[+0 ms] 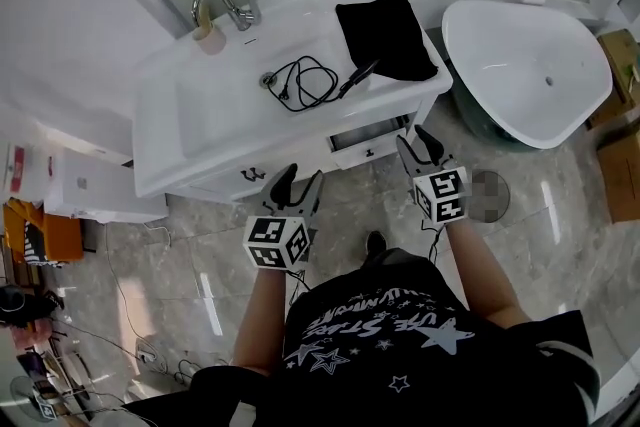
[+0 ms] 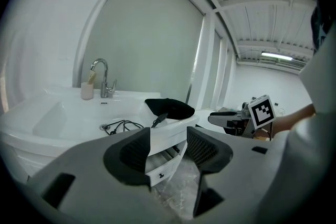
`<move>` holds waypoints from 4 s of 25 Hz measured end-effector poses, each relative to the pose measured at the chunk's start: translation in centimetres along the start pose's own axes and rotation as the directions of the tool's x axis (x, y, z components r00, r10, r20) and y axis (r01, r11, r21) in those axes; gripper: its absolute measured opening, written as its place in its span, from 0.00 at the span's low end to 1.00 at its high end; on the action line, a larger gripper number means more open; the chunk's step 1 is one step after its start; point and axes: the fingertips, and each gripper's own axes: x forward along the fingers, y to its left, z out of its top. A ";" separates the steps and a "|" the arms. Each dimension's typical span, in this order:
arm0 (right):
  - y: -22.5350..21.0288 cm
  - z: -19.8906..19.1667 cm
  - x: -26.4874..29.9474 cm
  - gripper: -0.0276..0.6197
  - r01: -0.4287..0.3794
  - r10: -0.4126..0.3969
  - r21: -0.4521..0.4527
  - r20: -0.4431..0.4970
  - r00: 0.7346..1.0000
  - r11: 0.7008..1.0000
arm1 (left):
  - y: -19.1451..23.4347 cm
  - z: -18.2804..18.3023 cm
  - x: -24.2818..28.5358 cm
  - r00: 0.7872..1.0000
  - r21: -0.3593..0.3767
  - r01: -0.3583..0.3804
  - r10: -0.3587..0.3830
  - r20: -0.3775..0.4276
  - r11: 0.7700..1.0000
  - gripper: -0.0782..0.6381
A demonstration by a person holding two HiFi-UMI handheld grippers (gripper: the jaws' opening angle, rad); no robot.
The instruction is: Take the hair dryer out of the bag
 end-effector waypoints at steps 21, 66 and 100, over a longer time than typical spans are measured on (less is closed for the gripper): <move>-10.5 -0.1 3.8 0.37 0.185 -0.187 -0.040 -0.082 0.979 0.982 | -0.8 3.6 12.8 0.977 0.072 0.196 -0.190 -0.093 0.978 0.59; -18.6 0.9 13.9 0.08 0.392 -0.446 -0.239 -0.242 0.862 0.888 | -1.5 0.5 34.7 0.751 0.114 0.559 -0.444 -0.489 0.821 0.58; -20.0 2.5 15.1 0.08 0.394 -0.445 -0.234 -0.229 0.866 0.889 | -2.0 0.1 39.2 0.754 0.146 0.502 -0.349 -0.556 0.852 0.39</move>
